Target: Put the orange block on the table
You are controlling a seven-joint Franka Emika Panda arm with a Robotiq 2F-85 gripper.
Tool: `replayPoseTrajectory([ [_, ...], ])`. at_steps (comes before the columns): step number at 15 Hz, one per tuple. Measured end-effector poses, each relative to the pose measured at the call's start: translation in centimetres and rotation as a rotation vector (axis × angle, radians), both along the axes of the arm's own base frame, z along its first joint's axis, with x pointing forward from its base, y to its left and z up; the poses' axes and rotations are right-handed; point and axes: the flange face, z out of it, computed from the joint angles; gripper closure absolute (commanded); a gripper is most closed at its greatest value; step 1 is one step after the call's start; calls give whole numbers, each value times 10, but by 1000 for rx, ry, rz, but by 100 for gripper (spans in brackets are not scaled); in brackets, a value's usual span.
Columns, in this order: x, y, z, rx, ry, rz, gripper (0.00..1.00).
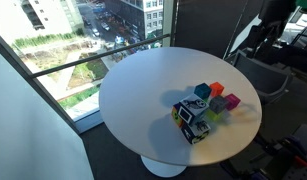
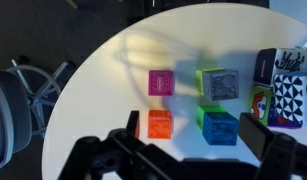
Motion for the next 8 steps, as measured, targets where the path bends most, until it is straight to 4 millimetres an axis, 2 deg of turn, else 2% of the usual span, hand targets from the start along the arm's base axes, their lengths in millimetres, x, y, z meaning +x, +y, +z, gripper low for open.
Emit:
replayPoseTrajectory([
  [4,-6,1,15,14,-35,4,0],
  [8,-11,1,20,37,-54,7,0],
])
